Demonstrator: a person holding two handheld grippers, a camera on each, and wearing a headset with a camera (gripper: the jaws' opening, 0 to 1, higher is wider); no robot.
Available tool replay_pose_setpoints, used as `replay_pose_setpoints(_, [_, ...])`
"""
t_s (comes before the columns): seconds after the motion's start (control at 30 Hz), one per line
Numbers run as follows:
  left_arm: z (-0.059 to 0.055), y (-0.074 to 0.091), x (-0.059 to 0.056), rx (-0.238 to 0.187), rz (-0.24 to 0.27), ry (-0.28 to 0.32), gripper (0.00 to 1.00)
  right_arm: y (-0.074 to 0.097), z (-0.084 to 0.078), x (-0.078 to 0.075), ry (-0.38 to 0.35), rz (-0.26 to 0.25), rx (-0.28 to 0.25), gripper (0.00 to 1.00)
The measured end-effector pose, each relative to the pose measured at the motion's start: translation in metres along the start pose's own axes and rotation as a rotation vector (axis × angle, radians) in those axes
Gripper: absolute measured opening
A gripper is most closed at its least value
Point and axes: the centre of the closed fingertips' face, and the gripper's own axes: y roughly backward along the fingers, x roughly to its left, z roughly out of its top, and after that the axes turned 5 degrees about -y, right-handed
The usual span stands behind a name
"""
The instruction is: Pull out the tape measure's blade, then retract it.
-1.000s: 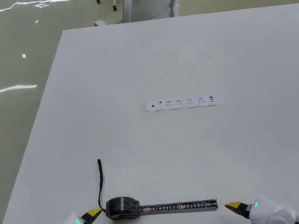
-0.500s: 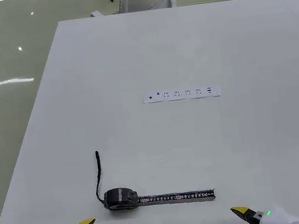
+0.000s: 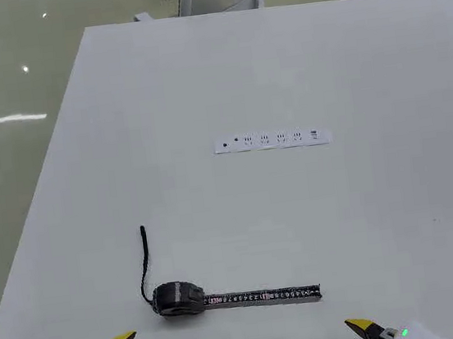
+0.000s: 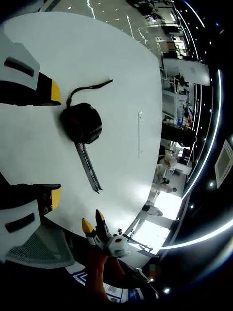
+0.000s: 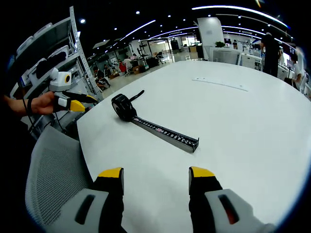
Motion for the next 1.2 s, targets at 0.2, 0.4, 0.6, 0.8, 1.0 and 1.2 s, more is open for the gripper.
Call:
replay_pose_setpoints(0.2, [-0.004, 0.003, 0.001, 0.005, 0.014, 0.010, 0.64, -0.002, 0.000, 0.005, 0.006, 0.015, 0.004, 0.57])
replay_pose_setpoints(0.4, [-0.008, 0.002, 0.002, 0.010, 0.010, 0.026, 0.66, -0.002, -0.003, 0.007, 0.003, 0.024, 0.014, 0.59])
replay_pose_setpoints(0.6, [-0.008, -0.003, -0.003, 0.018, 0.003, 0.021, 0.67, -0.002, -0.007, 0.002, -0.003, 0.024, 0.028, 0.59])
replay_pose_setpoints(0.8, [-0.003, -0.007, -0.004, 0.015, 0.000, 0.030, 0.68, -0.002, -0.006, -0.005, 0.007, 0.023, 0.042, 0.60])
replay_pose_setpoints(1.0, [0.003, -0.016, 0.000, 0.018, 0.004, 0.039, 0.68, -0.005, -0.002, -0.018, 0.017, 0.016, 0.050, 0.59])
replay_pose_setpoints(1.2, [0.004, -0.019, 0.001, 0.019, 0.005, 0.046, 0.68, -0.006, -0.001, -0.020, 0.024, 0.016, 0.056, 0.59])
